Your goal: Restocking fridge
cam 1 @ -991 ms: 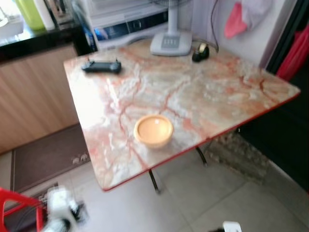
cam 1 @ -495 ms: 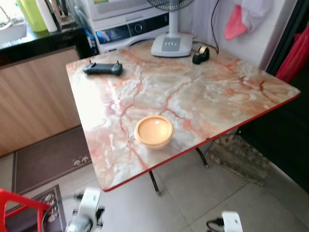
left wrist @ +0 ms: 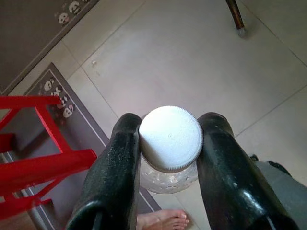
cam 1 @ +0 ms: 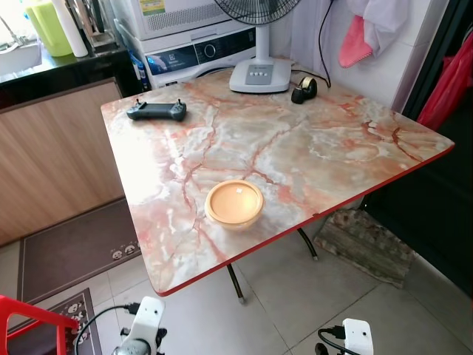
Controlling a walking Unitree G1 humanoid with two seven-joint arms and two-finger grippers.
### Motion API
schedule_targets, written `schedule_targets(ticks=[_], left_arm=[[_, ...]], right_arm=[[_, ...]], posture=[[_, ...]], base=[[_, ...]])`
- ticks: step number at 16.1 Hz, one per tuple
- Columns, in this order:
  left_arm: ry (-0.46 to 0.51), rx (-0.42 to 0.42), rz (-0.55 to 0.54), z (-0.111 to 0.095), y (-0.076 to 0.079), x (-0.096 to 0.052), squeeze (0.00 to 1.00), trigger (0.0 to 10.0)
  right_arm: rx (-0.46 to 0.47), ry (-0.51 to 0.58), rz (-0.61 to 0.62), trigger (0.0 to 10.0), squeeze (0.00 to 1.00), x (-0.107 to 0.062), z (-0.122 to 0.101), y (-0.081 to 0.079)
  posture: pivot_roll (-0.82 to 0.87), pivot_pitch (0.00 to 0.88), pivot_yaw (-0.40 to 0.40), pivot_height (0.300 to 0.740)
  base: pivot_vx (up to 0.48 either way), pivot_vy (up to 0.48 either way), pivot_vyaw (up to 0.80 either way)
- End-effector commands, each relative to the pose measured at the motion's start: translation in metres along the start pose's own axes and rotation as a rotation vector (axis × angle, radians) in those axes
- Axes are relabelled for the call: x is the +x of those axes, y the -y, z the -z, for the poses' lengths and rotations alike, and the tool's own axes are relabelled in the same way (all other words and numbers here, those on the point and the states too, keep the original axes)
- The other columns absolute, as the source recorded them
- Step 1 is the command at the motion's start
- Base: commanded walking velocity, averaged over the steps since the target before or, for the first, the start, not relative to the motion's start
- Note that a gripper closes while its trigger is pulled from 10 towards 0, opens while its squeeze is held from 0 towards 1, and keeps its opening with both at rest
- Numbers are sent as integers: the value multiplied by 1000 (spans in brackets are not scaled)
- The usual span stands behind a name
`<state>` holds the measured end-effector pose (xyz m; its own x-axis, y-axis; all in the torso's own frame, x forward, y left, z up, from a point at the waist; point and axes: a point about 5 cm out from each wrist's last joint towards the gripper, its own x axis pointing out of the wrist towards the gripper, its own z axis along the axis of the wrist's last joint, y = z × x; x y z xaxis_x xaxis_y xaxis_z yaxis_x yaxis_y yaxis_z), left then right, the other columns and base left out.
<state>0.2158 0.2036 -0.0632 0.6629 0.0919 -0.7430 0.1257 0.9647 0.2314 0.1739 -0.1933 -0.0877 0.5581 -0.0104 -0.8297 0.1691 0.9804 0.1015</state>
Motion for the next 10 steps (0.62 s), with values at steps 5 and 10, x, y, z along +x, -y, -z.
schedule_targets(ticks=[5, 10], left_arm=[[-31, 8, -2, 11, 3, -2, 0, 10000], [-30, 3, -6, 11, 3, -2, 0, 10000]], right_arm=[[34, -20, 13, 10000, 0, 0, 7, -2], [40, -21, 16, 10000, 0, -1, 7, -2]], posture=[[-8, 0, 88, 740], [-11, 0, 88, 740]], base=[[0, 0, 0], [0, 0, 0]])
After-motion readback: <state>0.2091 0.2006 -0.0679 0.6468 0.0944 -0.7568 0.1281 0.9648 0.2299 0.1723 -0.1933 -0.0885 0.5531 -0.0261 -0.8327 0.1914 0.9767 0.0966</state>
